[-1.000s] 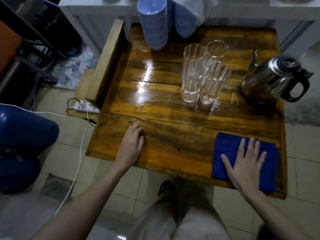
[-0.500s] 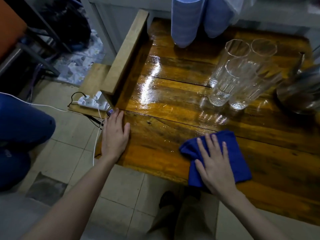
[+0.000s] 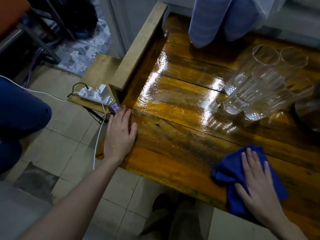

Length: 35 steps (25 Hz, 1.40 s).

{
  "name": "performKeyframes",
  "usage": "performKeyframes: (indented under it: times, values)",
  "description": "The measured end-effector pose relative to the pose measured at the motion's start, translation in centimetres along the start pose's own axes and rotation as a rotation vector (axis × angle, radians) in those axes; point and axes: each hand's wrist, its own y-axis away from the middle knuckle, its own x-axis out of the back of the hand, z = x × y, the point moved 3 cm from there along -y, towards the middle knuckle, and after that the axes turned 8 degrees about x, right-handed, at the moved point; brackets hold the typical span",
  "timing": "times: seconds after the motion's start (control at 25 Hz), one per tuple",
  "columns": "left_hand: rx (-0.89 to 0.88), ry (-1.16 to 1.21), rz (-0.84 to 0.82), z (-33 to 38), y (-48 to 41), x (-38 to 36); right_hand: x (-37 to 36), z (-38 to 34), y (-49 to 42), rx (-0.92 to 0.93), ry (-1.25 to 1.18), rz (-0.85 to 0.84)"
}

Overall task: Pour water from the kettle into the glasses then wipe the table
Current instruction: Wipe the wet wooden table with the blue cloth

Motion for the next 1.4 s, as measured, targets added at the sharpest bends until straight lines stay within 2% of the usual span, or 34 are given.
performKeyframes:
  times: [0.12,0.2,0.48,0.56,0.64,0.76,0.92,1.04,1.16,1.4]
  values:
    - [-0.01,-0.009,0.004,-0.2,-0.1,-0.2,0.4,-1.0,-1.0,-0.12,-0.074,0.01]
    - [-0.014,-0.017,-0.001,-0.2,-0.2,-0.2,0.5,-4.0,-3.3,-0.09,-0.131,0.035]
    - [-0.003,-0.03,0.005,-0.4,-0.5,-0.4,0.0,-16.4,-14.5,0.435,-0.131,0.012]
    - [-0.013,-0.051,0.009,-0.6,-0.6,-0.7,-0.5,-18.6,-15.6,0.588,-0.094,-0.024]
    - [-0.018,-0.049,0.005,-0.6,-0.7,-0.7,-0.8,-18.5,-14.9,0.651,-0.079,-0.044]
    - [-0.005,-0.037,-0.005,-0.6,-0.7,-0.6,-0.8,-14.6,-11.4,0.584,-0.038,-0.042]
    - [-0.008,-0.039,-0.011,-0.4,-0.6,-0.5,-0.1,-8.5,-7.0,0.144,-0.014,-0.005]
    - [-0.012,-0.043,-0.016,-0.4,-0.6,-0.4,-0.4,-9.1,-7.6,-0.037,0.008,-0.001]
    - [-0.007,-0.025,-0.014,-0.2,-0.5,-0.3,0.4,-10.5,-11.7,-0.034,0.019,0.042]
    - [-0.01,-0.018,-0.028,-0.3,-0.6,-0.6,1.8,-13.3,-23.1,0.169,-0.049,0.094]
